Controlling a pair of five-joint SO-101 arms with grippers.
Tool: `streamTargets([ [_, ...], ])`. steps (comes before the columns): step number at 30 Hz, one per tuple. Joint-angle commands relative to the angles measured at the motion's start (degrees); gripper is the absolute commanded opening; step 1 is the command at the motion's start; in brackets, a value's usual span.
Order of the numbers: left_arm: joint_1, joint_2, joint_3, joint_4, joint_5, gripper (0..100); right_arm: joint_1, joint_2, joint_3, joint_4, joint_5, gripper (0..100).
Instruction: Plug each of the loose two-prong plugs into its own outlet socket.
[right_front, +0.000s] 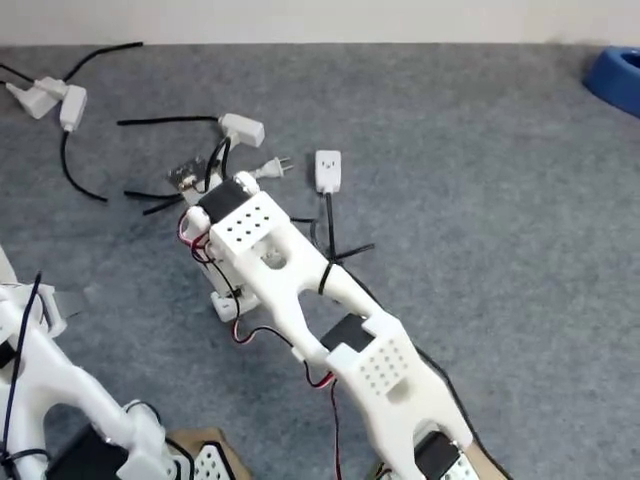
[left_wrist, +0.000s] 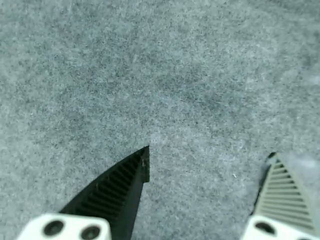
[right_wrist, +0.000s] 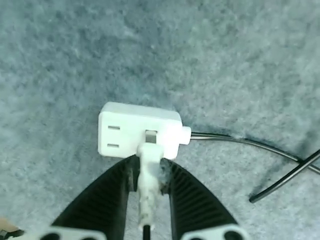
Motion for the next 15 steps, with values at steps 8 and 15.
streamTargets([
  [8,-1.4,-0.4,-1.2,-0.7,-0.5,35,2.2,-1.9,-3.8,3.1,2.0,0.7],
  [15,-1.5,-0.4,-1.2,-0.7,-0.5,35,2.3,-2.2,-3.8,4.4,2.4,15.9],
])
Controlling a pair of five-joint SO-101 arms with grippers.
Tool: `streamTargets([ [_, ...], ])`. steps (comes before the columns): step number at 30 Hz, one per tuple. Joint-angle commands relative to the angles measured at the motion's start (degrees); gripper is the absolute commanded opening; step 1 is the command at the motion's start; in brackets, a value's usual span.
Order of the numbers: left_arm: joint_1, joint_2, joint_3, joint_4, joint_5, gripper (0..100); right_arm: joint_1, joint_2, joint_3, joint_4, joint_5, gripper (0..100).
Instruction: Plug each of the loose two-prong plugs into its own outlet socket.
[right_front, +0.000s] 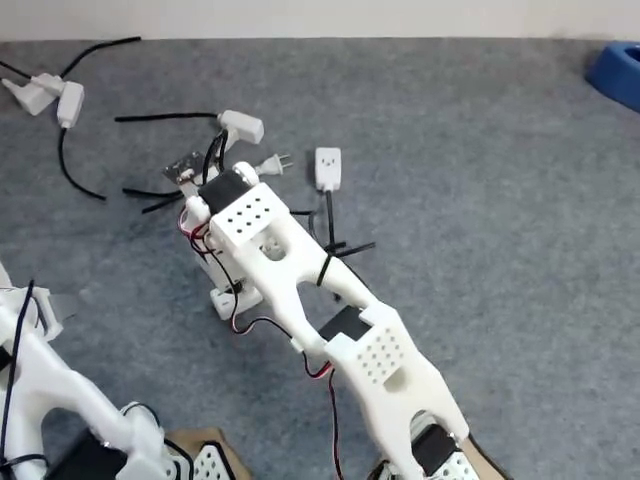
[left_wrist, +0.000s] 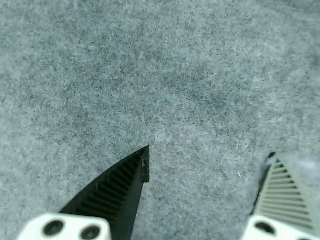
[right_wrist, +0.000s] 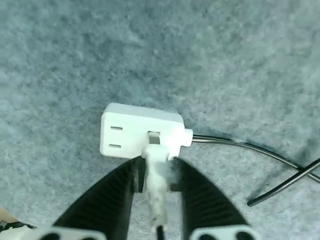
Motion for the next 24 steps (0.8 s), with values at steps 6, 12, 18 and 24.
streamTargets([
  [6,-0.4,-0.4,-1.2,-0.7,-0.5,35,2.5,-0.2,-0.4,0.4,0.1,19.0],
  [12,-0.3,-0.5,-1.2,-0.7,-0.5,35,4.7,-0.2,-0.3,0.0,0.1,1.7],
  [18,-0.2,-0.4,-1.2,-0.6,-0.5,35,4.5,-0.7,-0.7,0.7,0.4,0.7],
  [24,-0.2,-0.4,-1.1,-0.5,-0.5,35,4.5,-0.7,-0.7,2.7,2.0,0.7],
])
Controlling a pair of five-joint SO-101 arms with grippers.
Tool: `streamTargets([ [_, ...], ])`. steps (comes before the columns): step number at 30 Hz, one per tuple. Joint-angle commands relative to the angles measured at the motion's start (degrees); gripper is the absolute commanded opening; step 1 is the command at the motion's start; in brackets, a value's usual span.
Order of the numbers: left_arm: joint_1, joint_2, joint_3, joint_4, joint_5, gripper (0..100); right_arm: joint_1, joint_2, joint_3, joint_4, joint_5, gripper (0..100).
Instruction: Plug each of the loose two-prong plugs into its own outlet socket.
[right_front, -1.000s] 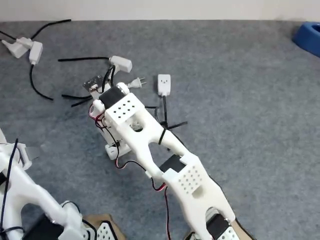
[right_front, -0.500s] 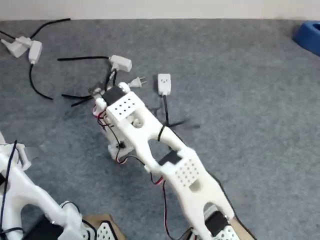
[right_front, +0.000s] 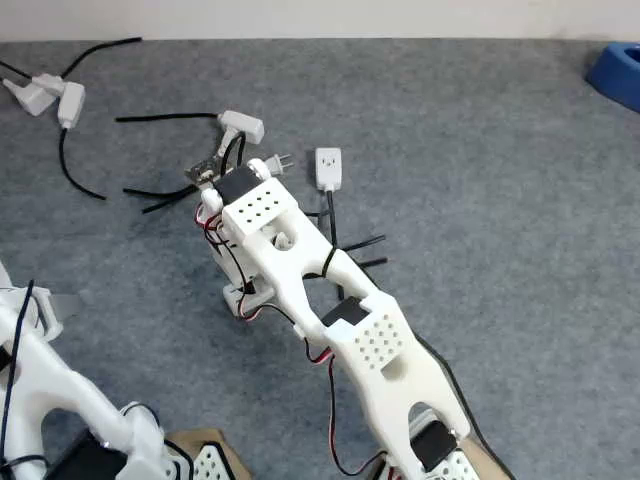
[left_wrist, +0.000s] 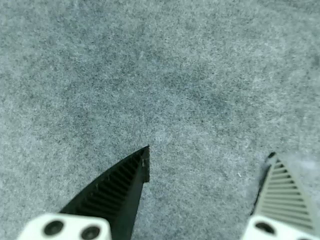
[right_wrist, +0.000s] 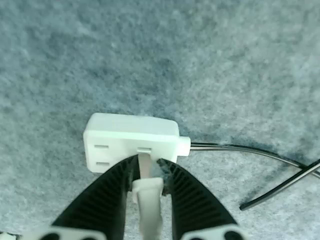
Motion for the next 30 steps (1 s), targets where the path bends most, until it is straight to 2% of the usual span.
streamTargets([
  [1,-0.2,-0.4,-1.1,-0.4,-0.5,35,1.5,-1.7,-0.6,1.6,0.9,0.7],
  [9,-0.2,-0.4,-0.9,-0.4,-0.5,35,1.4,-10.5,0.1,1.8,1.1,0.7],
  [12,-0.2,-0.4,-0.8,-0.4,-0.5,35,1.6,-13.1,4.5,1.9,1.2,2.7],
  [19,-0.2,-0.3,-0.7,-0.4,-0.5,35,0.9,-14.7,9.4,1.8,1.2,34.1],
  [23,-0.5,-0.3,-0.7,-0.4,-0.5,35,-1.4,-14.6,10.2,1.8,0.9,34.9],
  [26,-0.6,-0.3,-0.7,-0.4,-0.5,35,0.2,-16.4,11.9,2.0,0.4,34.9],
  [30,-0.3,-0.3,-0.7,-0.6,-0.5,35,2.6,-25.4,23.3,1.8,-0.8,34.9],
])
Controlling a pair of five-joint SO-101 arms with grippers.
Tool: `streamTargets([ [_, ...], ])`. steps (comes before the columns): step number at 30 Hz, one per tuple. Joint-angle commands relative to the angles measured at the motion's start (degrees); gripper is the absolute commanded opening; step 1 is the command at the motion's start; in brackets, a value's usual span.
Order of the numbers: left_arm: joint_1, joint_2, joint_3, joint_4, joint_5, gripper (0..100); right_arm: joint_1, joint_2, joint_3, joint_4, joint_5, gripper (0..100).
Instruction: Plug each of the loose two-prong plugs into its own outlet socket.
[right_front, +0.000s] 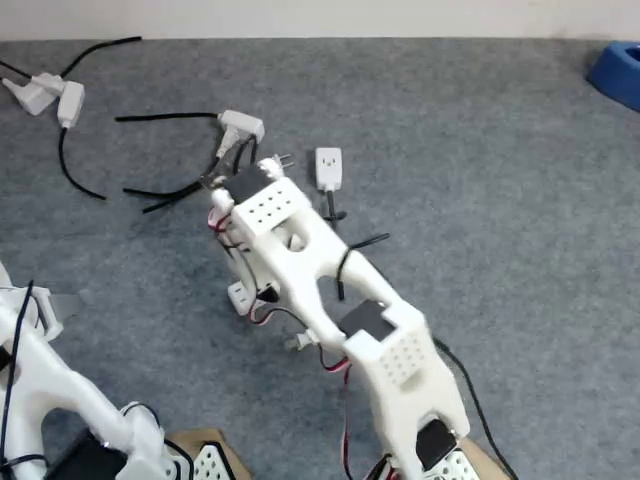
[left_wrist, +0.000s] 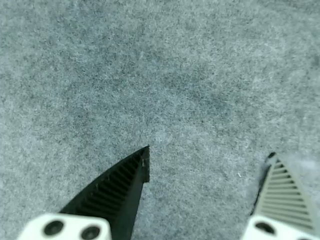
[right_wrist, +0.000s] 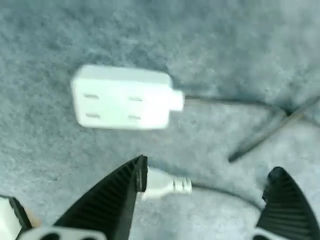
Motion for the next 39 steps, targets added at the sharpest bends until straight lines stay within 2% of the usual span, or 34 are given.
streamTargets([
  [1,-0.1,-0.3,-0.7,-0.6,-0.5,35,0.2,-11.9,10.2,1.1,0.7,34.9],
  [3,0.9,-0.3,-0.7,-0.5,-0.5,35,-1.6,-17.1,16.7,1.0,7.1,34.9],
  [5,2.0,-0.3,-0.3,-0.4,-0.5,35,-2.2,-21.8,23.0,1.0,17.5,34.9],
  [7,2.2,-0.3,0.5,-0.6,-0.5,35,-0.3,-26.0,27.5,-1.0,23.8,34.4],
  [9,2.2,-0.3,0.7,-0.6,-0.5,35,1.1,-29.0,31.0,-3.6,31.5,29.3],
  [13,1.9,-0.3,1.0,-0.6,-0.5,35,-0.5,-34.9,42.2,-10.3,40.4,17.2],
  [17,2.1,-0.3,0.8,-0.6,-0.5,35,-5.3,-42.9,56.1,-20.3,46.7,16.8],
  [21,2.2,-0.3,0.9,-0.6,-3.0,35,-7.9,-50.9,64.0,-26.6,50.6,17.2],
  [24,2.2,-0.3,1.0,-0.4,-4.0,35,-7.1,-53.8,66.8,-30.9,51.7,22.3],
  [28,1.9,-0.3,1.0,-0.4,-4.0,35,-4.7,-52.3,67.3,-33.6,54.5,27.9],
  [34,1.9,-0.3,1.0,-0.4,-4.0,35,-4.3,-49.3,67.6,-34.3,55.6,27.9],
  [39,1.9,-0.3,1.0,-0.4,-4.0,35,-4.9,-48.9,73.0,-41.3,55.4,27.9],
])
